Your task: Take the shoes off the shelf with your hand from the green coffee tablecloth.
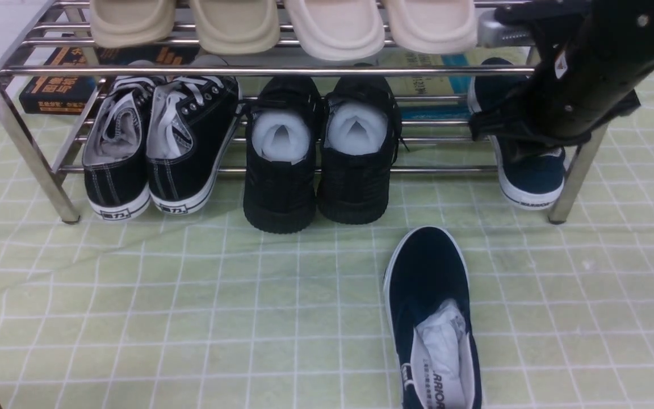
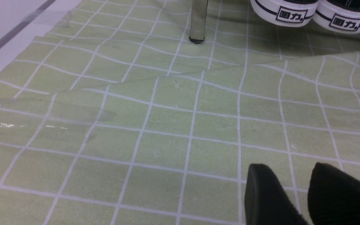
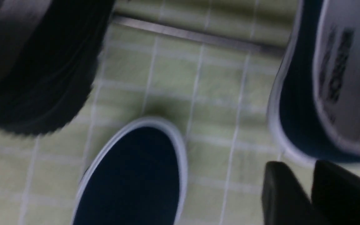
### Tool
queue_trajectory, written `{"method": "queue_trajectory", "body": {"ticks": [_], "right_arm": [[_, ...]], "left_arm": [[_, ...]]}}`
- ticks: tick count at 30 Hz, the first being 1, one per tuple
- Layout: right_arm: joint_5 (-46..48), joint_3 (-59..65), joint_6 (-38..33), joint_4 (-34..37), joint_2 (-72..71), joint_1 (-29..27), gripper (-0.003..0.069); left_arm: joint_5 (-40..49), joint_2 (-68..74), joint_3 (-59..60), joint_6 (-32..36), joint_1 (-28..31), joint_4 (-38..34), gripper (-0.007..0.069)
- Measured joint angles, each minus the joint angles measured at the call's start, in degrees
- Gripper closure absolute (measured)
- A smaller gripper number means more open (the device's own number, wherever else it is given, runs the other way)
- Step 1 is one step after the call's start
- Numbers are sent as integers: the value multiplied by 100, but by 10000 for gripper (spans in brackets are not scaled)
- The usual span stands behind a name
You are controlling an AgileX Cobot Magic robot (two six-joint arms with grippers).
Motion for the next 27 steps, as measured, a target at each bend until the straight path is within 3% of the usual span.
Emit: {"method": "queue_trajectory", "body": {"ticks": [1, 5, 10, 14, 19, 27], "right_arm": [[-282, 0, 0, -163, 153, -45, 349], [-777, 0, 0, -411, 511, -99, 253], [-1146, 0, 5, -680, 884, -99, 246], [-1192, 0, 45, -996, 1123, -99, 363], [-1117, 0, 40, -1038, 1099, -99, 625], [295, 18, -467, -327, 259, 160, 639]], "left_arm": [[0, 0, 0, 0, 0, 0, 383], [0, 0, 0, 0, 0, 0, 383], [0, 0, 0, 0, 0, 0, 383], [0, 0, 0, 0, 0, 0, 383], [0, 0, 0, 0, 0, 0, 383], [0, 0, 0, 0, 0, 0, 383]]}}
